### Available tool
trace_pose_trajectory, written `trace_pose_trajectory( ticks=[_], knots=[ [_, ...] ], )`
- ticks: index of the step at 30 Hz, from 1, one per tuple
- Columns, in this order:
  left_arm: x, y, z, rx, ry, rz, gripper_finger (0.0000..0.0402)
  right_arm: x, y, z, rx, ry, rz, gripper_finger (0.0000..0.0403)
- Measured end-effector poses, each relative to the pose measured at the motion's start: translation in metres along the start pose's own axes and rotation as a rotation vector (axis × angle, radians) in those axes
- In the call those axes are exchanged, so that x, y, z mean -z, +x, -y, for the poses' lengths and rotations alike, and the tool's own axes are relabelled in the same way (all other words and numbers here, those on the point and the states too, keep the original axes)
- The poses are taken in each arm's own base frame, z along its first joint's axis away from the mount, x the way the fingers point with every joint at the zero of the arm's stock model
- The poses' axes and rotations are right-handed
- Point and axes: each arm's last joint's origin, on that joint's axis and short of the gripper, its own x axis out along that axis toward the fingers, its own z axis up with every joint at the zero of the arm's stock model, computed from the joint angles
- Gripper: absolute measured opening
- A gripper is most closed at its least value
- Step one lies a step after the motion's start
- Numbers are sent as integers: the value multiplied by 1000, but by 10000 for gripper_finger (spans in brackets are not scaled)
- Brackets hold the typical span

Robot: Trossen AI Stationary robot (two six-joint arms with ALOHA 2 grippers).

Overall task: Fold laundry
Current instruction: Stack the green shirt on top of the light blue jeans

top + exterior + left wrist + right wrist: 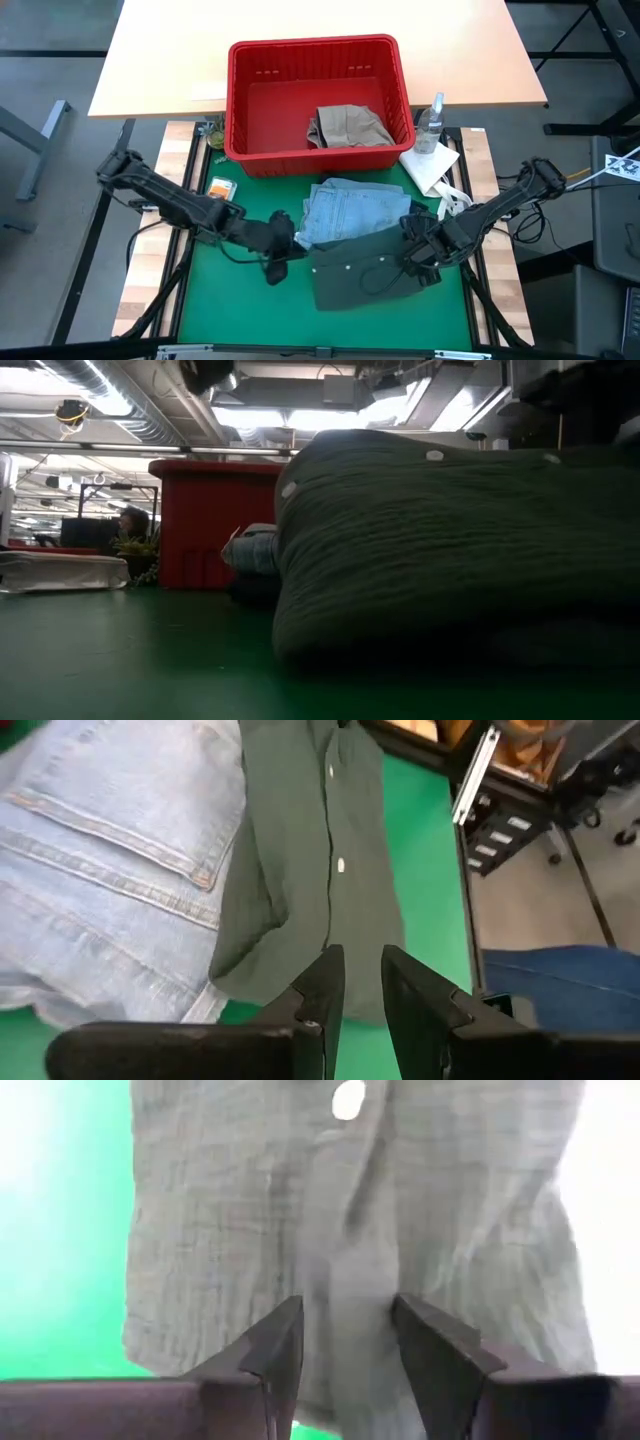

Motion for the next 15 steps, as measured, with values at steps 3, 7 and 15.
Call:
trace_pose_trajectory(
  ticks=[3,7,15],
  knots=[
    [6,-12,11,-2,-4,22,66,5,-13,4,16,7,57,161],
    [22,-14,29,2,-21,15,66,17,-29,2,49,11,123,161],
    [54,-10,56,-84,-79,73,66,50,-55,-25,113,125,259,161]
  ],
)
